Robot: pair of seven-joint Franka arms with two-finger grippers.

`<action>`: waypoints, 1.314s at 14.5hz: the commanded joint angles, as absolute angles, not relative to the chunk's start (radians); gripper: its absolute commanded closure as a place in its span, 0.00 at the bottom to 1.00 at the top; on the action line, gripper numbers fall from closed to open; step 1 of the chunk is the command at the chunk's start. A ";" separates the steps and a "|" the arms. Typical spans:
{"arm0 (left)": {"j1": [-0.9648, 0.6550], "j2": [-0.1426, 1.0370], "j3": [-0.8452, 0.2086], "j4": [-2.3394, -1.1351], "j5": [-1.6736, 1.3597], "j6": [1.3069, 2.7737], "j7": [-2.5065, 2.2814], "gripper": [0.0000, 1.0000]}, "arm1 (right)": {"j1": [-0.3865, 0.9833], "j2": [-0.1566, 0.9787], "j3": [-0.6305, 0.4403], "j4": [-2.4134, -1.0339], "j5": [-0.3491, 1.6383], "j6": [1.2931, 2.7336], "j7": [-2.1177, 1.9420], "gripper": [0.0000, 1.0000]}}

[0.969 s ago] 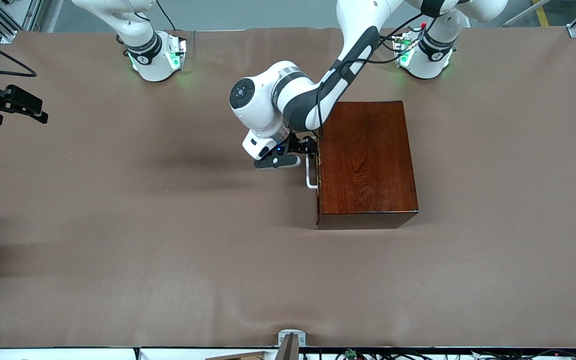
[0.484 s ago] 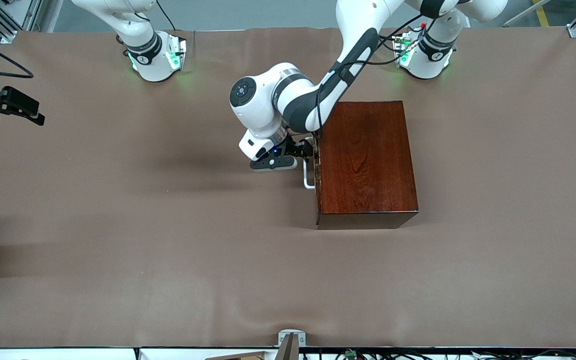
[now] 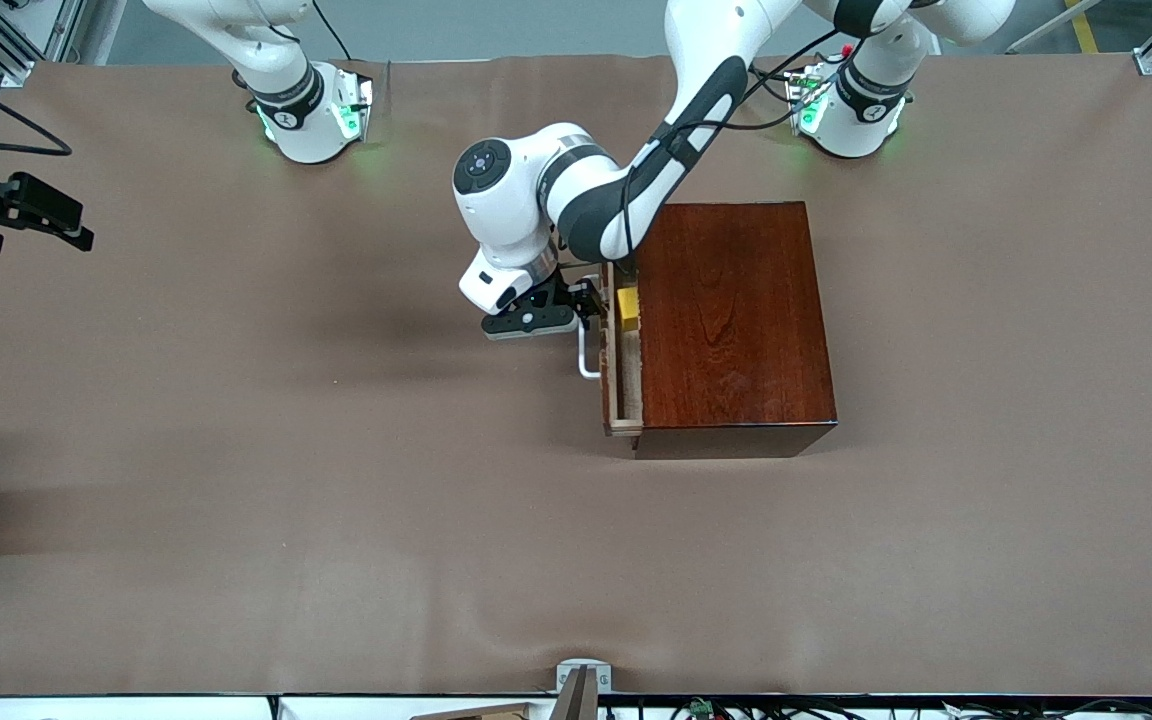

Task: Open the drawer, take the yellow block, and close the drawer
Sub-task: 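Pull the drawer open by its handle with the left gripper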

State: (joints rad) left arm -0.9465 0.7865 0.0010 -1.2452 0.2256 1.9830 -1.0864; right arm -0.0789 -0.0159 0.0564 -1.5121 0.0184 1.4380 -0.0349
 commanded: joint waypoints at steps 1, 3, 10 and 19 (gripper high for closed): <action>-0.963 0.827 -0.008 -1.204 0.235 2.084 -1.163 0.00 | -0.094 -0.021 0.058 -1.506 0.026 1.417 -0.040 0.00; -0.969 0.828 -0.009 -1.203 0.235 2.109 -1.181 0.00 | -0.094 -0.018 0.057 -1.506 0.025 1.427 -0.043 0.00; -0.986 0.839 -0.011 -1.200 0.235 2.226 -1.262 0.00 | -0.101 -0.017 0.052 -1.506 0.005 1.427 -0.046 0.00; -1.003 0.818 -0.012 -1.192 0.235 2.188 -1.276 0.00 | -0.126 0.001 0.052 -1.505 0.005 1.428 -0.051 0.00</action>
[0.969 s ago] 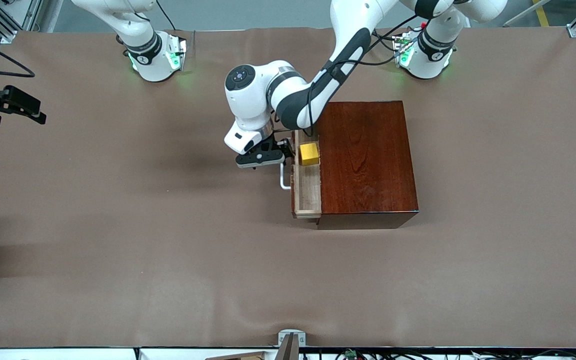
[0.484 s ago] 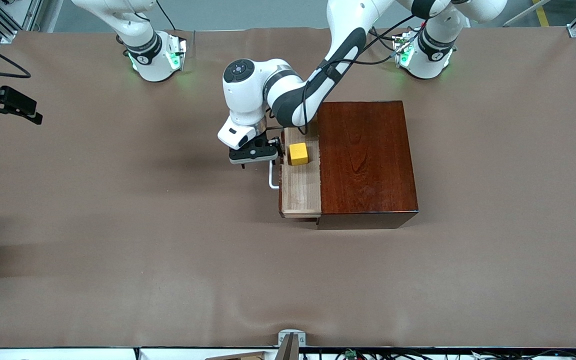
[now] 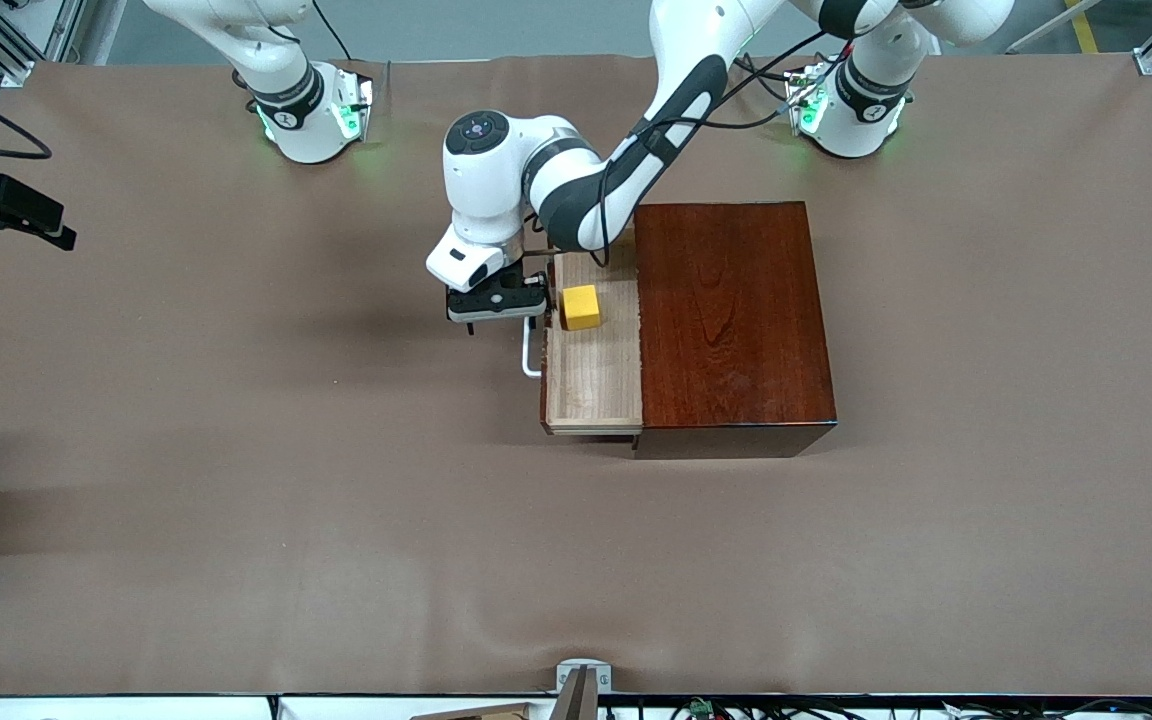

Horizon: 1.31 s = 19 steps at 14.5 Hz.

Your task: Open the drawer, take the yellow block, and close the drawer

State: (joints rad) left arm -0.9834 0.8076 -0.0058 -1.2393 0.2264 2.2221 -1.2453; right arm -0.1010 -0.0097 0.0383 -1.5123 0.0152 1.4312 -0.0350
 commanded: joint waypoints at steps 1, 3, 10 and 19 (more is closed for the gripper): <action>-1.003 0.805 -0.012 -1.192 0.235 2.162 -1.275 0.00 | -0.126 0.002 0.052 -1.503 0.005 1.428 -0.052 0.00; -1.008 0.796 -0.011 -1.192 0.235 2.151 -1.278 0.00 | -0.126 0.003 0.054 -1.503 0.006 1.428 -0.054 0.00; -0.983 0.562 0.003 -1.206 0.238 1.948 -1.252 0.00 | -0.133 0.020 0.052 -1.505 0.009 1.430 -0.044 0.00; -0.724 0.267 0.005 -1.232 0.252 1.496 -0.979 0.00 | -0.118 0.083 0.058 -1.508 0.032 1.430 -0.037 0.00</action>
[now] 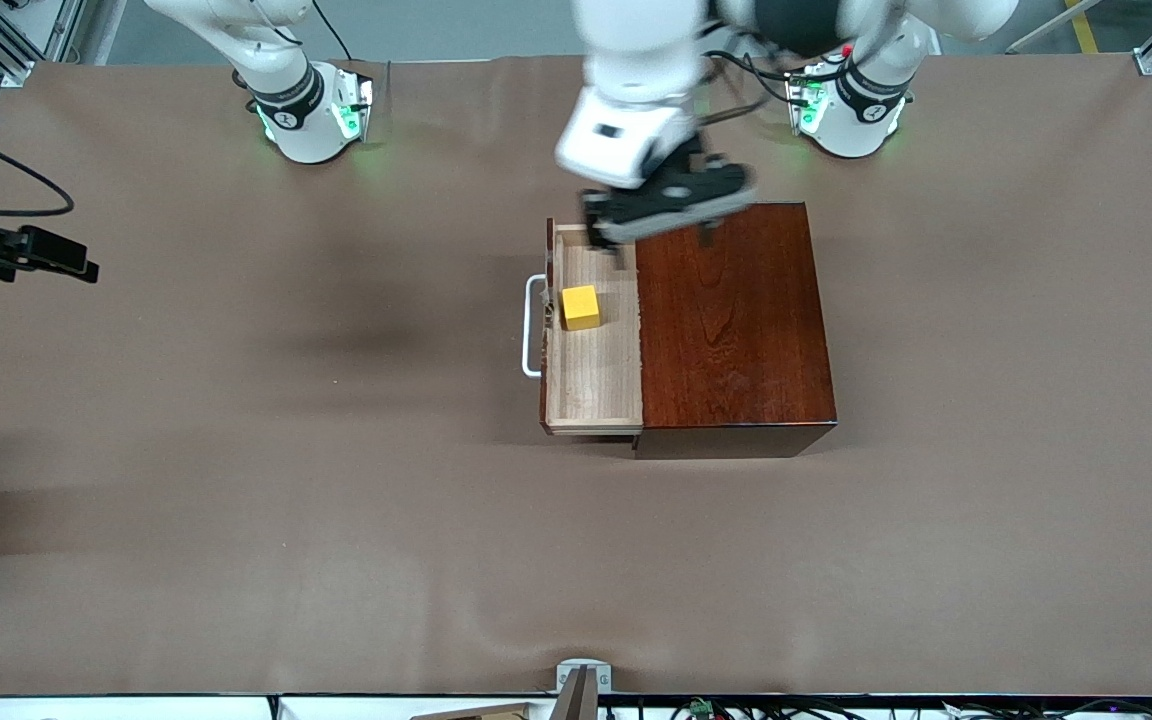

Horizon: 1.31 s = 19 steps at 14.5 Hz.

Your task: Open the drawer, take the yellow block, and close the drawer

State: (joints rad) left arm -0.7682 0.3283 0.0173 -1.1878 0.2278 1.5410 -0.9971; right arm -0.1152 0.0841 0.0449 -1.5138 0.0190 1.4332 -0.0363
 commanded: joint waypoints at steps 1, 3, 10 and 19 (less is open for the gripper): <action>-0.685 0.241 0.005 -1.235 0.252 1.480 -0.976 0.00 | -0.109 0.089 0.060 -1.508 0.052 1.431 -0.013 0.00; -0.606 0.206 0.002 -1.235 0.238 1.438 -0.974 0.00 | -0.104 0.101 0.060 -1.508 0.084 1.442 0.058 0.00; -0.388 0.140 0.000 -1.238 0.157 1.353 -0.681 0.00 | 0.046 0.110 0.063 -1.517 0.094 1.439 0.538 0.00; -0.212 0.074 -0.002 -1.350 0.120 1.353 -0.413 0.00 | 0.230 0.152 0.061 -1.520 0.124 1.494 0.958 0.00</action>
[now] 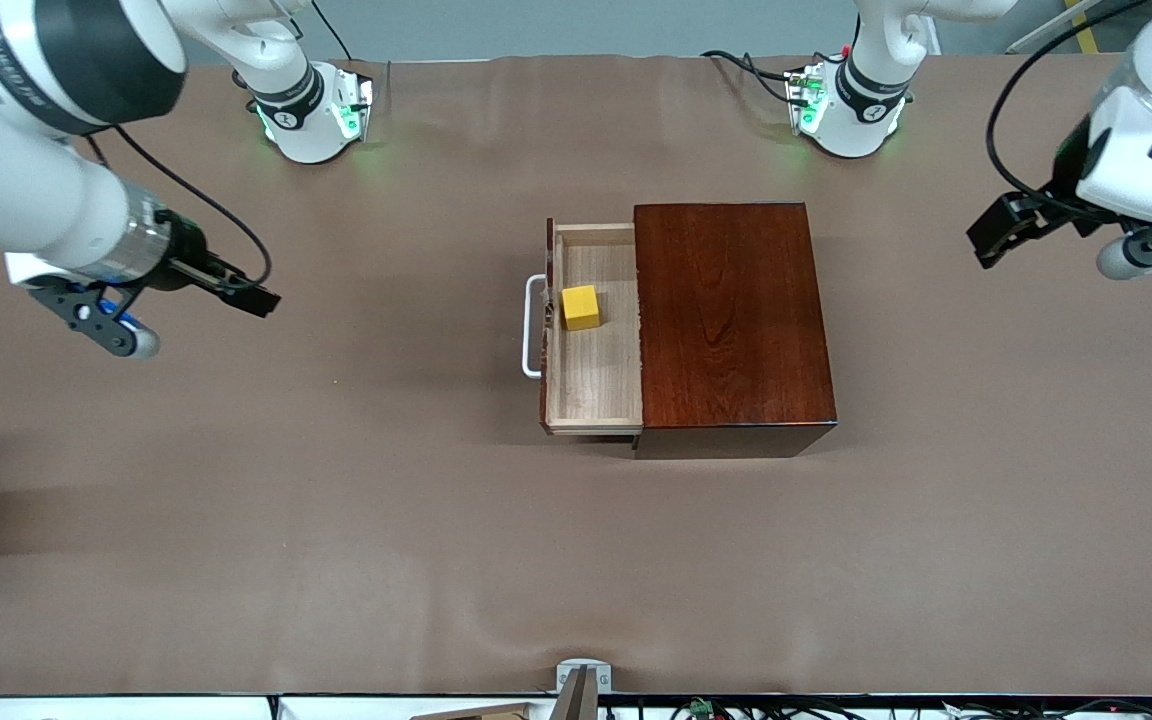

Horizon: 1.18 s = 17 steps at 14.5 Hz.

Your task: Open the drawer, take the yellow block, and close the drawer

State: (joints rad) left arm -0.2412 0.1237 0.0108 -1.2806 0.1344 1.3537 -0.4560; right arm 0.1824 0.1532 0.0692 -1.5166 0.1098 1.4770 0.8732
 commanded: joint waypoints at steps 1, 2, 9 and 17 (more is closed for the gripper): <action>-0.192 0.045 -0.003 -1.392 0.120 1.367 -0.393 0.00 | 0.253 0.161 0.061 -1.520 0.124 1.509 1.032 0.00; -0.175 0.020 -0.002 -1.429 0.104 1.390 -0.368 0.00 | 0.282 0.166 0.061 -1.520 0.124 1.525 1.108 0.00; -0.081 -0.044 -0.005 -1.535 0.054 1.499 -0.213 0.00 | 0.446 0.209 0.061 -1.523 0.123 1.652 1.438 0.00; -0.087 -0.064 -0.005 -1.566 0.049 1.532 -0.097 0.00 | 0.613 0.316 0.061 -1.522 0.115 1.831 1.816 0.00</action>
